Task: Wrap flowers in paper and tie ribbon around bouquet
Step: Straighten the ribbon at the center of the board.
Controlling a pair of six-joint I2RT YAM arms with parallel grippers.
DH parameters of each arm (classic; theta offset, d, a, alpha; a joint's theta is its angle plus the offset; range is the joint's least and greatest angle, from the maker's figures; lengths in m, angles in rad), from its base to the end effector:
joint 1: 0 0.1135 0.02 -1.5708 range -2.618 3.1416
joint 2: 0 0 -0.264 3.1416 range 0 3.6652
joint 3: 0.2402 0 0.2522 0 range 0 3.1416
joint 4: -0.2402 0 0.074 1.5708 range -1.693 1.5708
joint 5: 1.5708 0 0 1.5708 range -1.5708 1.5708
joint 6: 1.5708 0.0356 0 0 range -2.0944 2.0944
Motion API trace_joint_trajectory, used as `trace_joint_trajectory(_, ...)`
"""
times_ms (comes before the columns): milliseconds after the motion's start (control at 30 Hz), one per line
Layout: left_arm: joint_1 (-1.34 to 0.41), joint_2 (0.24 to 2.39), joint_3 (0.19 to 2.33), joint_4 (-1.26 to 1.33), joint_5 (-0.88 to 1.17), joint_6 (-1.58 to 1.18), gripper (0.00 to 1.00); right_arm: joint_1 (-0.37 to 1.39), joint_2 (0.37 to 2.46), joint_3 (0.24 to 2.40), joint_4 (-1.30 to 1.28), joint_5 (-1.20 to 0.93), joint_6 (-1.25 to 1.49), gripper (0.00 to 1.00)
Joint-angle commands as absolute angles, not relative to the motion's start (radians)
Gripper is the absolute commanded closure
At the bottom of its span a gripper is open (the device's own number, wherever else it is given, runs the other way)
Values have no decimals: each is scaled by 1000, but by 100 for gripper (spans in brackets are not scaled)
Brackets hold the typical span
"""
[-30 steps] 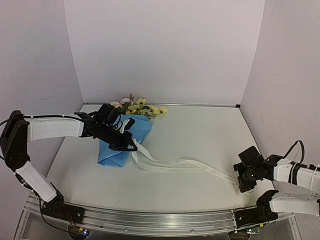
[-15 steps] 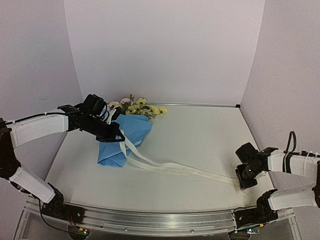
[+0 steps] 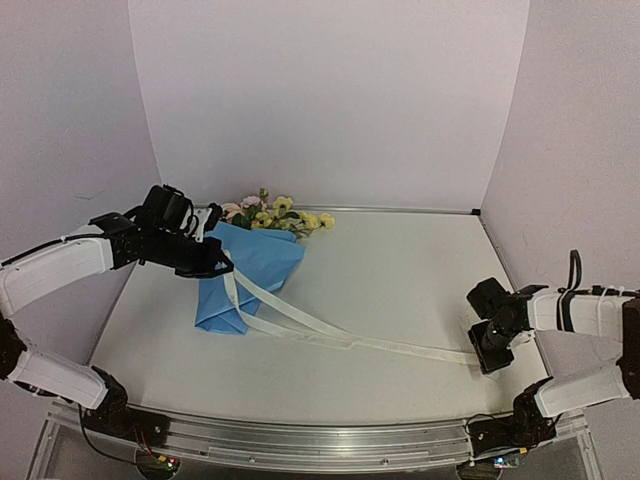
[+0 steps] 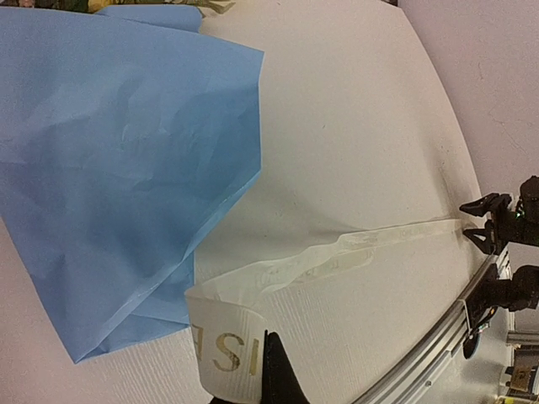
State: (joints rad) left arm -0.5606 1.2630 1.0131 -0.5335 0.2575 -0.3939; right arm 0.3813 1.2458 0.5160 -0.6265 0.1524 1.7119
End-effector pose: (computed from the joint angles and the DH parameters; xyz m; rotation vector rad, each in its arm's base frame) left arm 0.2230 -0.1507 0.2861 0.3355 2.4319 -0.7496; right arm 0.1705 0.0625 0.1384 1.8081 2.2657 0.1594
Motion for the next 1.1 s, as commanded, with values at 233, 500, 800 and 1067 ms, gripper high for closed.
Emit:
trace_joint_trajectory(233,-543,1156,1006,-563,105,-396,100,369,1269,539,-667,196,1703,67)
trace_joint_trajectory(500,-541,1092,1017,-562,-35,-335,100,367,1253,804,-733,351,1511,100)
trace_joint_trajectory(800,-540,979,1110,-432,-441,-117,100,420,1276,1338,-814,421,1193,100)
trace_joint_trajectory(1067,-539,974,1183,-200,-539,169,100,482,1381,1531,-814,403,1047,100)
